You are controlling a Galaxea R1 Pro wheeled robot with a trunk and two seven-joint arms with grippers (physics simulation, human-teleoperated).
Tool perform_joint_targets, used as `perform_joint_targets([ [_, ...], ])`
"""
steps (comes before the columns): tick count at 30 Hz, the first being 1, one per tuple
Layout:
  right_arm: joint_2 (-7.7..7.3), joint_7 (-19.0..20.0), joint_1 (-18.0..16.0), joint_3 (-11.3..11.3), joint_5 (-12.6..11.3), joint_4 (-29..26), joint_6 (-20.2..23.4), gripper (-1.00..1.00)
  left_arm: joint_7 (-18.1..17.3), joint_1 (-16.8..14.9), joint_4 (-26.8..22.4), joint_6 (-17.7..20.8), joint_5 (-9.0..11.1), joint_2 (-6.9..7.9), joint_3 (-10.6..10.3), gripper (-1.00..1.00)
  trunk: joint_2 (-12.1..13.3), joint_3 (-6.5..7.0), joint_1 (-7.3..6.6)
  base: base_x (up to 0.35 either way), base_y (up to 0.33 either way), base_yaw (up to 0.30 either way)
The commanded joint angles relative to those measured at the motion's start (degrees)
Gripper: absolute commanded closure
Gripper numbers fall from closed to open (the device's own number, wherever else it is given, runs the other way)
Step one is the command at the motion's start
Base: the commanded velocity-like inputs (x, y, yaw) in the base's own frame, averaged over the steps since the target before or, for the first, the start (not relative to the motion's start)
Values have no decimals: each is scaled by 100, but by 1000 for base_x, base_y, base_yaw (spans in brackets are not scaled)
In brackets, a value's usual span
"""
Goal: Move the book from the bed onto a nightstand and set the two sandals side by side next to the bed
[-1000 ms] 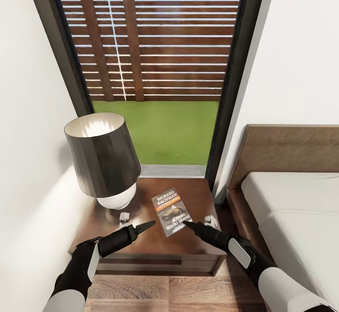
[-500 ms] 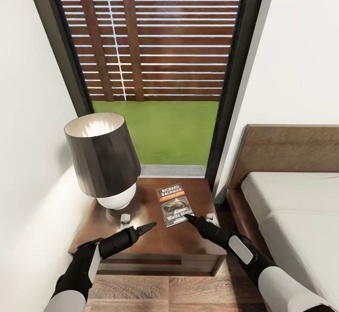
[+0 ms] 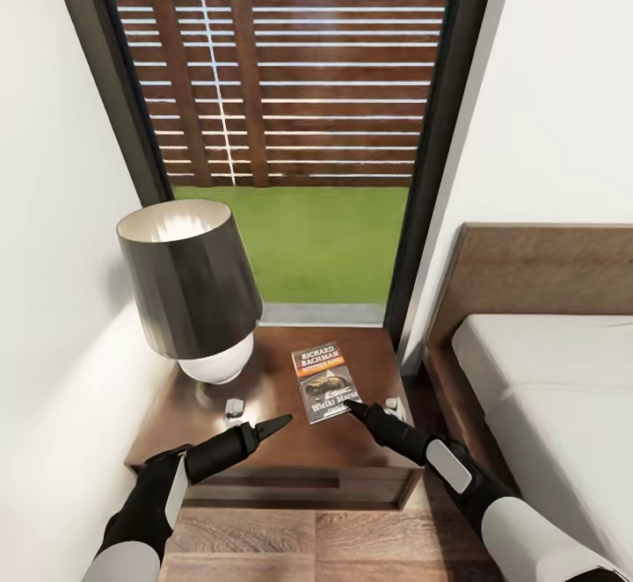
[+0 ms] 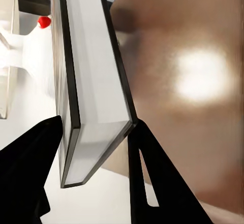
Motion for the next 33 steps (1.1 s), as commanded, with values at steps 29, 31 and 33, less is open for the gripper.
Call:
perform_joint_targets([
  [29, -5, 0, -4, 26, -66, 6, 33, 100, -48, -2, -5, 53, -36, 0, 40, -100, -204, -95, 109, 46, 0, 0],
  [31, -5, -1, -4, 27, -66, 6, 33, 100, -48, -4, -5, 53, -36, 0, 40, -100, -204, -95, 109, 5, 0, 0],
  [33, -5, 0, -4, 25, -66, 6, 33, 100, -48, -4, -5, 53, -36, 0, 40, -100, -204, -95, 109, 3, 0, 0],
])
